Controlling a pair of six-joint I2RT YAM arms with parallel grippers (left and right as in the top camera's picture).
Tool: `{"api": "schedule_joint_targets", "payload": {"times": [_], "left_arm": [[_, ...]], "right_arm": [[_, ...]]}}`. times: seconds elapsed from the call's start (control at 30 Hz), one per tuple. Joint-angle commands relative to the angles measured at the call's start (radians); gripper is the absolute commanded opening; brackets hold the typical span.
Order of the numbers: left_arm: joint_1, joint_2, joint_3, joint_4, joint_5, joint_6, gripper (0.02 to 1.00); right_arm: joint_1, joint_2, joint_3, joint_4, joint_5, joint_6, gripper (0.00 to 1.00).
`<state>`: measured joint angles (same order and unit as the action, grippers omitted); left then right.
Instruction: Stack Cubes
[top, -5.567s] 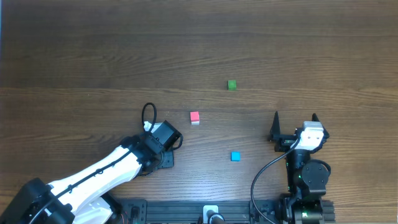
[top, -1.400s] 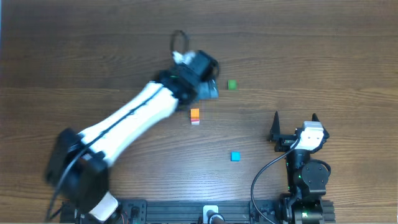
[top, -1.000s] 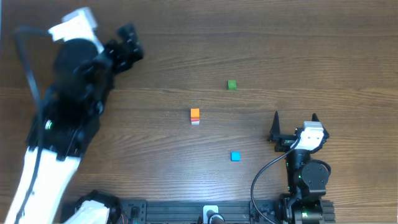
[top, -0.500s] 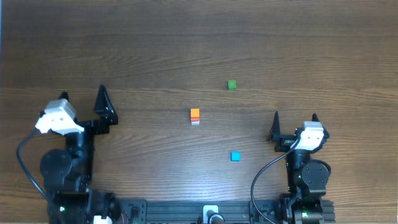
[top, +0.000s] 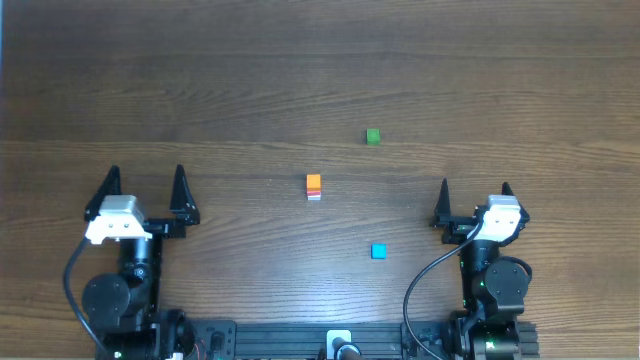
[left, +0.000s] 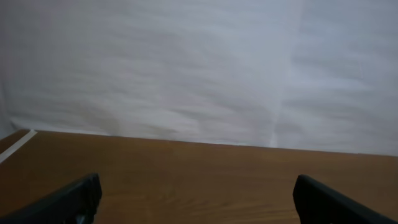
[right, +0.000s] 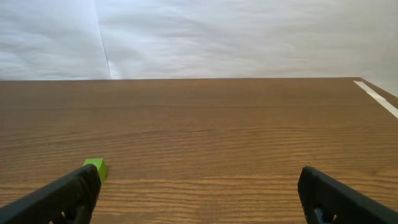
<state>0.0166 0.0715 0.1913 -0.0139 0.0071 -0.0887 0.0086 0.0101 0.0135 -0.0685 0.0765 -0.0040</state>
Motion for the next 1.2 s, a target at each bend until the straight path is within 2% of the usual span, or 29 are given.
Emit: {"api": "schedule_joint_targets", "payload": {"times": [0.03,0.63,1.2], "left_arm": [[0.005,-0.057,-0.069,0.004,0.028,0.033,0.998],[0.005,-0.069,-0.185,-0.048,0.113,0.032,1.000],[0.005,-0.068,-0.185,-0.053,0.112,0.032,1.000]], "right_arm": [[-0.005,-0.004,-0.008,0.000,-0.008,-0.005,0.993],[-0.005,-0.004,-0.008,0.000,-0.008,-0.005,0.991],[-0.005,-0.004,-0.008,0.000,-0.008,-0.005,0.991]]}}
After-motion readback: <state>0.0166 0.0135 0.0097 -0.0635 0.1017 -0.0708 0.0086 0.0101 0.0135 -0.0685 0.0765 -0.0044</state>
